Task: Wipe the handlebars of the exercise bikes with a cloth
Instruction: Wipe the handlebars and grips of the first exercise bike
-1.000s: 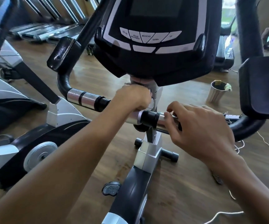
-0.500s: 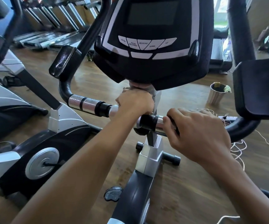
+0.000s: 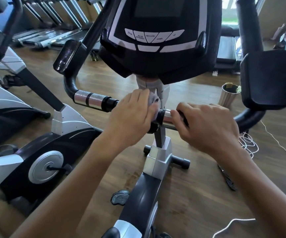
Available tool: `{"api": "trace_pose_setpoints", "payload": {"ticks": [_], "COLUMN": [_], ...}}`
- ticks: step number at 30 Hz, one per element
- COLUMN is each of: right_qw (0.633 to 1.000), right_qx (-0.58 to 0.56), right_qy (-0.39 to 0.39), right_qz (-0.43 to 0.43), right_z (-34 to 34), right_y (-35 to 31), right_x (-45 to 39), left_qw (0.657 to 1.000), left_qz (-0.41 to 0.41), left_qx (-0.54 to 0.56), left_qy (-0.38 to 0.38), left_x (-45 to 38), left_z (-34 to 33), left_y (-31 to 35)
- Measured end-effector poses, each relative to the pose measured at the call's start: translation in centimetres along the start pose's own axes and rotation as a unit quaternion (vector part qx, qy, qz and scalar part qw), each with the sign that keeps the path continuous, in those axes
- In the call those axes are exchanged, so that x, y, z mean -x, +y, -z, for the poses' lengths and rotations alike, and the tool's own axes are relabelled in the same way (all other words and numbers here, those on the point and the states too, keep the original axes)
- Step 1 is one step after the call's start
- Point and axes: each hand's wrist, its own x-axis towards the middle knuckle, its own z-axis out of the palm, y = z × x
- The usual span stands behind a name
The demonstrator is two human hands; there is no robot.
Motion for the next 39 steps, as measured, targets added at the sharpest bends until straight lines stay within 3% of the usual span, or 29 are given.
{"api": "trace_pose_setpoints", "payload": {"ticks": [2, 5, 8, 13, 20, 28, 30, 35, 37, 39], "right_qw": [1.0, 1.0, 1.0, 1.0, 1.0, 1.0, 1.0, 1.0, 1.0, 1.0], "right_qx": [0.002, 0.005, 0.003, 0.003, -0.001, 0.007, 0.009, 0.015, 0.019, 0.022], "right_qy": [0.0, -0.006, -0.012, -0.02, -0.021, -0.019, -0.015, -0.016, -0.018, -0.02], "right_qz": [-0.002, -0.006, -0.008, -0.006, -0.007, -0.01, -0.015, -0.016, -0.012, -0.008], "right_z": [0.1, 0.0, 0.2, 0.0, 0.1, 0.5, 0.5, 0.3, 0.4, 0.4], "right_y": [-0.2, -0.5, -0.4, -0.2, -0.4, -0.6, -0.7, -0.7, -0.6, -0.5], "right_x": [0.0, 0.0, 0.1, 0.2, 0.1, -0.1, -0.2, -0.2, -0.1, 0.0], "left_qw": [0.999, 0.995, 0.997, 0.985, 0.952, 0.93, 0.94, 0.963, 0.972, 0.985], "left_qz": [-0.021, 0.019, 0.008, 0.154, 0.25, 0.278, 0.27, 0.266, 0.224, 0.149], "left_qx": [0.048, 0.087, -0.006, 0.009, 0.125, 0.204, 0.175, -0.021, -0.063, -0.084], "left_qy": [0.001, 0.039, 0.071, 0.074, 0.124, 0.127, 0.111, -0.038, -0.036, 0.013], "left_x": [1.5, 0.6, -0.9, -3.7, -5.3, -8.7, -8.4, -6.3, -5.2, -3.3], "left_z": [0.6, 0.1, -1.8, -0.6, -0.2, -1.0, -1.0, -1.2, -1.3, -1.5], "left_y": [-1.1, -0.9, 0.5, -3.7, -3.2, -3.8, -3.2, 0.3, 1.4, 1.8]}}
